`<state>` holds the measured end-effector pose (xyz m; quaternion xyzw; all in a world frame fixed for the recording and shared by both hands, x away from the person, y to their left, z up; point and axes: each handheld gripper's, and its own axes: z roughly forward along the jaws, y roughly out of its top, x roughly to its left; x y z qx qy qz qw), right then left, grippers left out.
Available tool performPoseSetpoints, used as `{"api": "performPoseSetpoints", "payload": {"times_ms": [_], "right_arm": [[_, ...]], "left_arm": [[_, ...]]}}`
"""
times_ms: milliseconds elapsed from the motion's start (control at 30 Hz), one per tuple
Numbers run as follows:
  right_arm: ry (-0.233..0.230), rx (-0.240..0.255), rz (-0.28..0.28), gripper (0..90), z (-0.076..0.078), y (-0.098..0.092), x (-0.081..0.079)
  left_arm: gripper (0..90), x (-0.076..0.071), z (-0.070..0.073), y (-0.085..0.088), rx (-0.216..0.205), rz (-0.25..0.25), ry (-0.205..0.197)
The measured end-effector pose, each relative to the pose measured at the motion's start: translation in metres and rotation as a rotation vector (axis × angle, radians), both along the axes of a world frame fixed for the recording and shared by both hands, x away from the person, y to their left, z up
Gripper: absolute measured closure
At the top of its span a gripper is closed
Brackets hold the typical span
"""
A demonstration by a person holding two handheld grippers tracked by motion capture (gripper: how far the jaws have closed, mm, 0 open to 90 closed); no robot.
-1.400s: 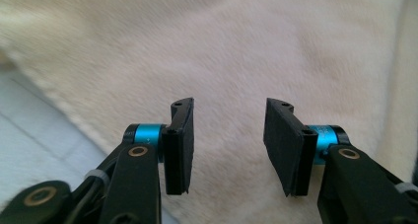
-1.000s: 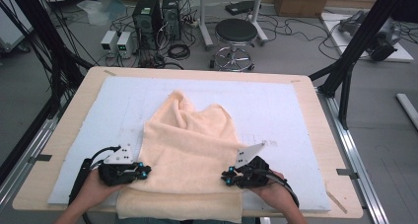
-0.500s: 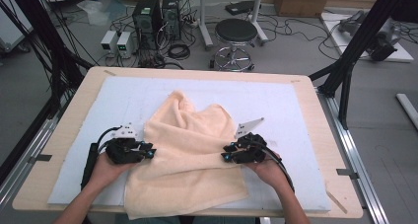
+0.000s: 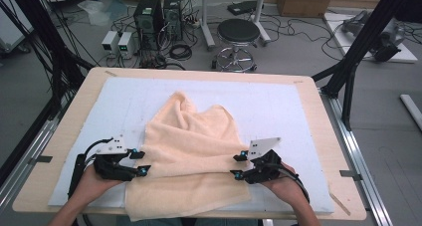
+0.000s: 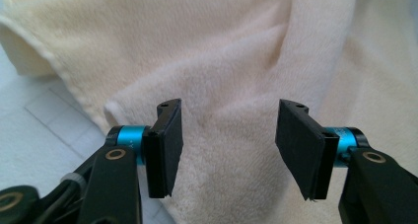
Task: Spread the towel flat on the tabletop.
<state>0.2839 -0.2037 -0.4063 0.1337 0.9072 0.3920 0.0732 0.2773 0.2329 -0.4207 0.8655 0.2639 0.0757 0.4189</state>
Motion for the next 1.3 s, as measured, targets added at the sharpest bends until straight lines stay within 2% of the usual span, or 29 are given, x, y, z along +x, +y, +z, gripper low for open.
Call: {"api": "performPoseSetpoints", "payload": {"times_ms": [33, 100, 167, 267, 367, 433, 533, 733, 867, 1000, 1133, 1233, 1267, 1300], "right_arm": [[-0.003, -0.02, 0.01, 65.7, -0.002, 0.002, 0.002], [0.018, -0.043, 0.014, 77.0, -0.005, 0.007, 0.007], [0.033, -0.042, -0.001, 82.3, -0.005, 0.011, 0.014], [0.03, -0.024, -0.042, 86.0, -0.001, 0.014, 0.026], [0.043, -0.028, -0.077, 87.1, -0.003, 0.017, 0.038], [0.061, -0.035, -0.099, 86.5, -0.005, 0.017, 0.044], [0.057, 0.005, -0.135, 80.7, -0.003, 0.014, 0.045], [-0.003, 0.073, -0.073, 78.1, 0.018, 0.004, 0.02], [-0.034, 0.091, -0.016, 74.5, 0.024, 0.002, -0.004], [-0.029, 0.065, 0.027, 69.9, 0.013, 0.004, -0.018], [0.016, 0.011, 0.033, 64.6, -0.01, 0.011, -0.013], [0.026, -0.047, 0.044, 64.3, -0.022, 0.018, -0.007], [0.043, -0.068, 0.044, 65.4, -0.026, 0.02, -0.006], [0.05, -0.069, 0.044, 67.3, -0.029, 0.021, -0.004]], "left_arm": [[52.3, 0.002, -0.003, -0.003, 0.023, -0.016, 0.01], [71.4, 0.005, -0.008, -0.01, 0.05, -0.047, 0.036], [79.6, 0.008, -0.012, -0.017, 0.084, -0.052, 0.041], [85.8, 0.017, -0.011, -0.019, 0.07, -0.009, 0.029], [85.4, 0.024, -0.01, -0.017, 0.05, 0.057, 0.02], [79.8, 0.025, -0.007, -0.013, 0.025, 0.078, 0.012], [72.7, 0.02, 0.0, -0.008, -0.004, 0.089, -0.013], [66.3, 0.0, 0.018, -0.002, -0.028, 0.065, -0.068], [62.3, -0.016, 0.017, 0.003, -0.034, 0.06, -0.078], [60.5, -0.026, 0.007, 0.004, -0.002, 0.039, -0.059], [60.5, -0.025, -0.006, 0.0, 0.041, 0.004, -0.019], [59.4, -0.022, -0.017, -0.006, 0.068, -0.024, 0.01], [58.5, -0.022, -0.017, -0.005, 0.066, -0.031, -0.004], [59.2, -0.022, -0.018, -0.005, 0.057, -0.025, 0.002]]}}
